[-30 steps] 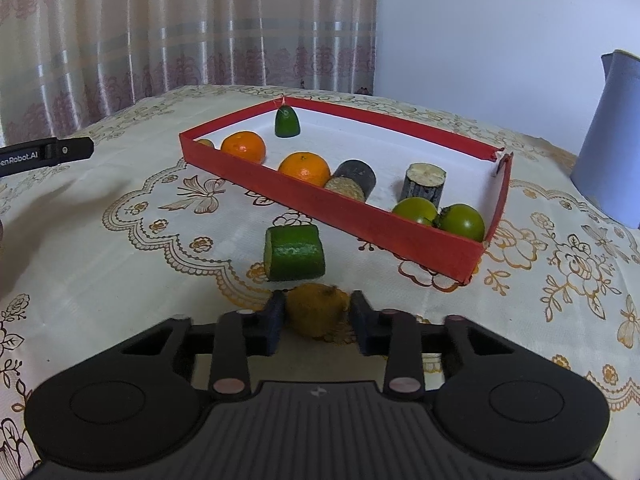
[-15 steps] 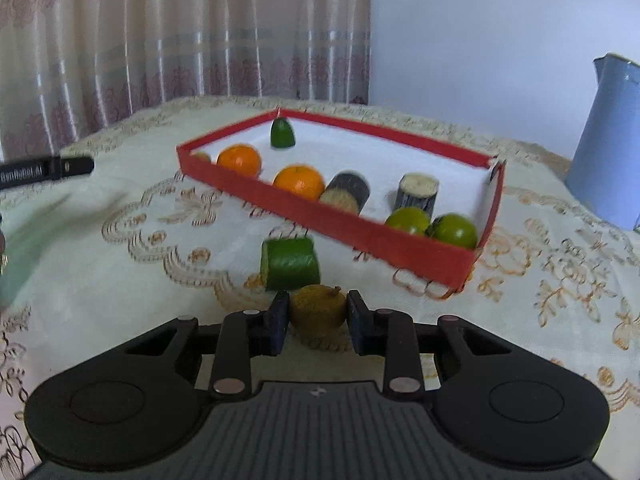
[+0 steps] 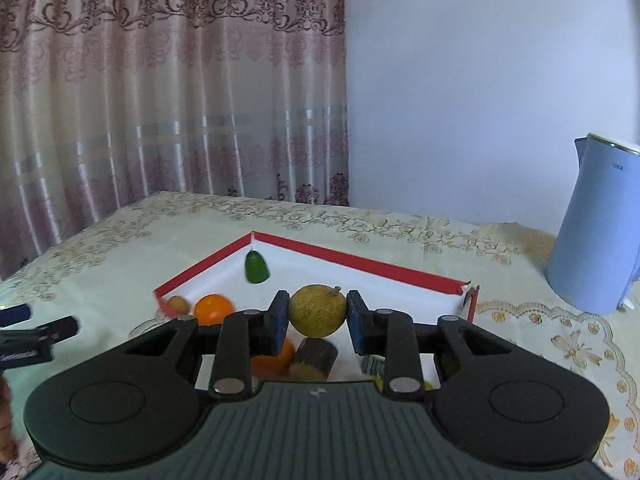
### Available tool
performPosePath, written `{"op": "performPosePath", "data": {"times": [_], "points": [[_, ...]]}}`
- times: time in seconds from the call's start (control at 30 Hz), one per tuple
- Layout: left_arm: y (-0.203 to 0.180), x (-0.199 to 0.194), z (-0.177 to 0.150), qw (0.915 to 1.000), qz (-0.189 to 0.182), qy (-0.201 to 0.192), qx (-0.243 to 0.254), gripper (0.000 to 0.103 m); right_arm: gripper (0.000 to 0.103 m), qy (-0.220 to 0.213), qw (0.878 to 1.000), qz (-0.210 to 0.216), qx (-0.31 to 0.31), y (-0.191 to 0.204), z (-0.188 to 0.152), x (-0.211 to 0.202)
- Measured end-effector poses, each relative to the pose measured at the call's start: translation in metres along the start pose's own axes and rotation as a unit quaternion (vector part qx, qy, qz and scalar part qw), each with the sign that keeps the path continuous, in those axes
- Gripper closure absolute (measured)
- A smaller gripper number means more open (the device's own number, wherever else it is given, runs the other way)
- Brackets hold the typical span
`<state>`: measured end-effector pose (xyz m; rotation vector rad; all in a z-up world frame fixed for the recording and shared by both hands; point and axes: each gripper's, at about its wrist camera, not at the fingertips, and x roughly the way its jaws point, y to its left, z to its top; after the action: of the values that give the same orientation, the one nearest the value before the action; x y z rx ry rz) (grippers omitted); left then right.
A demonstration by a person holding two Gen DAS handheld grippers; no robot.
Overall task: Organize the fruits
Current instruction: 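Carry the yellow-brown fruit into the red tray and open the right gripper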
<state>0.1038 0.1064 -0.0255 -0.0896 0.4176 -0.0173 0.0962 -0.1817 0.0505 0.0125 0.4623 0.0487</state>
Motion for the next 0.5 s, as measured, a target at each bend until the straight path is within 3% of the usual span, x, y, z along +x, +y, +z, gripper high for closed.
{"op": "performPosePath", "data": {"times": [0.5], "points": [[-0.001, 0.002, 0.0, 1.0, 0.0, 0.003, 0.006, 0.0, 0.074, 0.023, 0.999, -0.014, 0.028, -0.02, -0.007, 0.062]]}}
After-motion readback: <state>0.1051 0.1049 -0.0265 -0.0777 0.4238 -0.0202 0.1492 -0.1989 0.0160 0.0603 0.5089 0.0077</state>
